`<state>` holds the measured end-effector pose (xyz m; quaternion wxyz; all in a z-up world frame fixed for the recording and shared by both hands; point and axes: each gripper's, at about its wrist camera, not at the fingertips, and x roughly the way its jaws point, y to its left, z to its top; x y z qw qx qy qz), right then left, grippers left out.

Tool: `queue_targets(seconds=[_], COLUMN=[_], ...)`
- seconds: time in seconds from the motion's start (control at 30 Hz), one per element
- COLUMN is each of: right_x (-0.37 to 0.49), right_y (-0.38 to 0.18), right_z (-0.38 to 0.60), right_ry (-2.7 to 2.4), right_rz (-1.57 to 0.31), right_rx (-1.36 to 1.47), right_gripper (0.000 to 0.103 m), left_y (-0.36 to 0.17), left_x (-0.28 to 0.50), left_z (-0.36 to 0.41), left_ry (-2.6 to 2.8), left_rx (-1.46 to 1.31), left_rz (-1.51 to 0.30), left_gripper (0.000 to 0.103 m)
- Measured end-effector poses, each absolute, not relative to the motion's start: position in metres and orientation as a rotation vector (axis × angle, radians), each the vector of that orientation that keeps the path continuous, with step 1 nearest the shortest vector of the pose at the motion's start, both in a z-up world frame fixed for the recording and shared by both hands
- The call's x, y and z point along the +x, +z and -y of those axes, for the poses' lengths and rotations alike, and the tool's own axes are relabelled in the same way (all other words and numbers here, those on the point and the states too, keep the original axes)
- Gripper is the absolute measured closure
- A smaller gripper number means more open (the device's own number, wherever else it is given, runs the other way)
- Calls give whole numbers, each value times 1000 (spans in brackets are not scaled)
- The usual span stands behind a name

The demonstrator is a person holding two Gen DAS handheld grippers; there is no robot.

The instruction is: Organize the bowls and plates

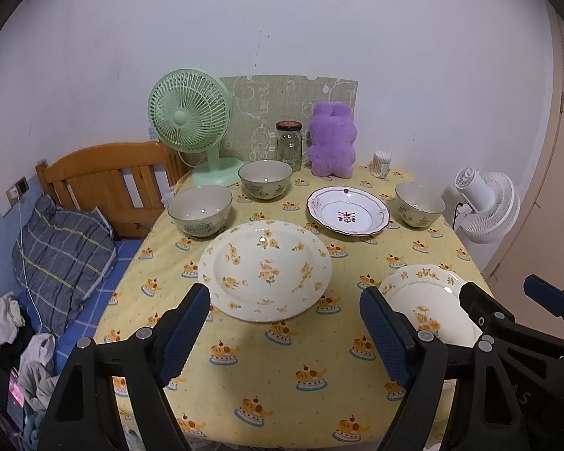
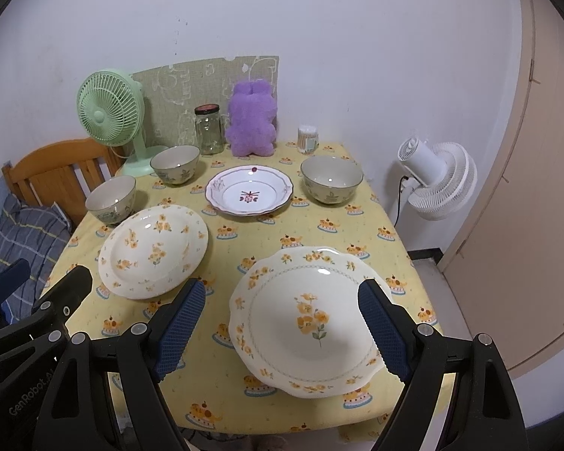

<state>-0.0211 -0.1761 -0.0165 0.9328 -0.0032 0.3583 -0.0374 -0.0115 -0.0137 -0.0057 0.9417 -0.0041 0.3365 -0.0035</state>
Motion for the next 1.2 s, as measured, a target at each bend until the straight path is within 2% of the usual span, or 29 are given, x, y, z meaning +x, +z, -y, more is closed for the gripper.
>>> queue_targets(seconds=[0.6, 1.2], right_x=[-4, 33], right_y=[-29, -48], right_z=[176, 257], right_ry=[-154, -173], right_rz=[-779, -833], right_rx=[38, 34], right_gripper=[17, 18], left_y=[-16, -40], left_x=[16, 57], left_z=[12, 96], left_ry=[-88, -92], left_rx=[10, 14], left_rz=[-709, -807], left_gripper=[20, 20])
